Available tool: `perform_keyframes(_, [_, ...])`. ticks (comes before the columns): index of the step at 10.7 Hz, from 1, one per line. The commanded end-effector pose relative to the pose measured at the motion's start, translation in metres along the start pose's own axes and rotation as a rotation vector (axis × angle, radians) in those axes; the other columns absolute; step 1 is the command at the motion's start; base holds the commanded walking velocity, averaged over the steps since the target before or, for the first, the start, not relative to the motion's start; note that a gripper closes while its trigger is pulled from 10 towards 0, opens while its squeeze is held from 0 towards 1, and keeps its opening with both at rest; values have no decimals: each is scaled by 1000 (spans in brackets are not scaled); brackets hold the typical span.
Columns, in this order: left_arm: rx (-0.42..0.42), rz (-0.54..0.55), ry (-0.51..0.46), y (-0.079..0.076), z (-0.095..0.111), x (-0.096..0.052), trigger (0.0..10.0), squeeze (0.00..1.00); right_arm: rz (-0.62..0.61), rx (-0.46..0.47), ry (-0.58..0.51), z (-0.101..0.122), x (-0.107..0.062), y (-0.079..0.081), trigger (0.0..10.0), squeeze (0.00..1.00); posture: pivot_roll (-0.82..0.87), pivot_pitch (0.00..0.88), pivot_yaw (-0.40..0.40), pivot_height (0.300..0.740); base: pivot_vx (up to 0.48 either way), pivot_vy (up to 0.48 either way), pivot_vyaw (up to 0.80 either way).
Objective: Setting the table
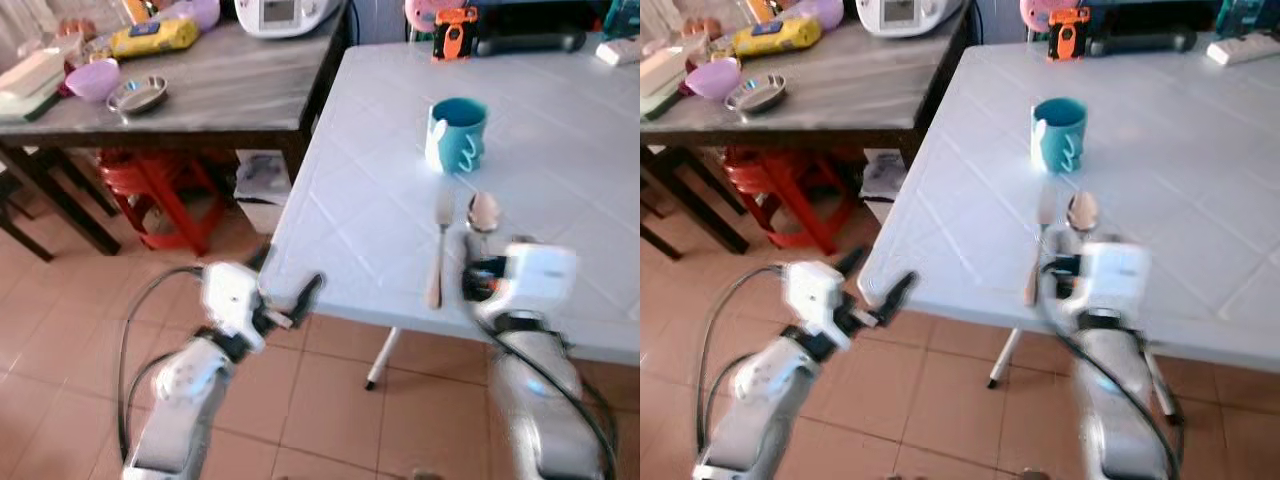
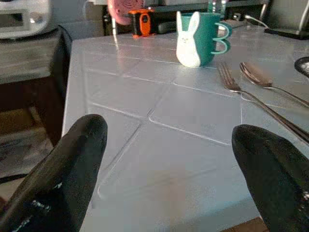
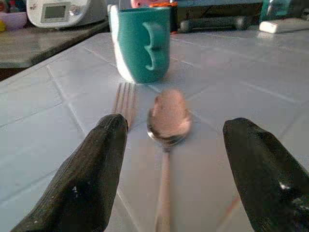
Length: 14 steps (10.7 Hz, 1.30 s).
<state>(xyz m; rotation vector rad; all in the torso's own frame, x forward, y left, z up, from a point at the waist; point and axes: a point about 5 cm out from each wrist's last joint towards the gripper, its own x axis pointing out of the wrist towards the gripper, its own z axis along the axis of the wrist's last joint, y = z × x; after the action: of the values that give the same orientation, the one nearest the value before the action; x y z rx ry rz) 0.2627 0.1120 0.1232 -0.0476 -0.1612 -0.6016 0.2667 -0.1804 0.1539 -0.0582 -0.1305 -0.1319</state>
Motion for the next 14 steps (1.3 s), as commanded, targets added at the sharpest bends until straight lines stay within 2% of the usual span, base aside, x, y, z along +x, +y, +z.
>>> perform_keyframes(1, [14, 22, 25, 8, -2, -8, 10000, 0, 24, 20, -10, 3, -1, 10, 10000, 0, -83, 145, 143, 740, 0, 0, 0])
perform_keyframes(4, [8, -1, 57, 7, -9, -16, 10000, 0, 15, 23, -9, 3, 1, 11, 10000, 0, -82, 149, 142, 740, 0, 0, 0])
perform_keyframes(6, [-10, -94, 89, 2, -12, -23, 10000, 0, -6, 42, 9, 2, 4, 13, 10000, 0, -82, 157, 139, 740, 0, 0, 0])
perform_keyframes(9, [-10, -174, 112, -2, -14, -27, 10000, 0, -43, 95, 89, -2, 20, 16, 10000, 0, -82, 182, 139, 740, 0, 0, 0])
perform_keyframes(11, [-19, -189, 113, -3, -15, -33, 10000, 0, -34, 129, 124, -2, 28, 22, 10000, 0, -80, 187, 134, 740, 0, 0, 0])
perform_keyframes(14, [-28, -203, 76, -4, -14, -32, 10000, 0, -32, 111, 166, -5, 35, 28, 10000, 0, -79, 180, 122, 740, 0, 0, 0])
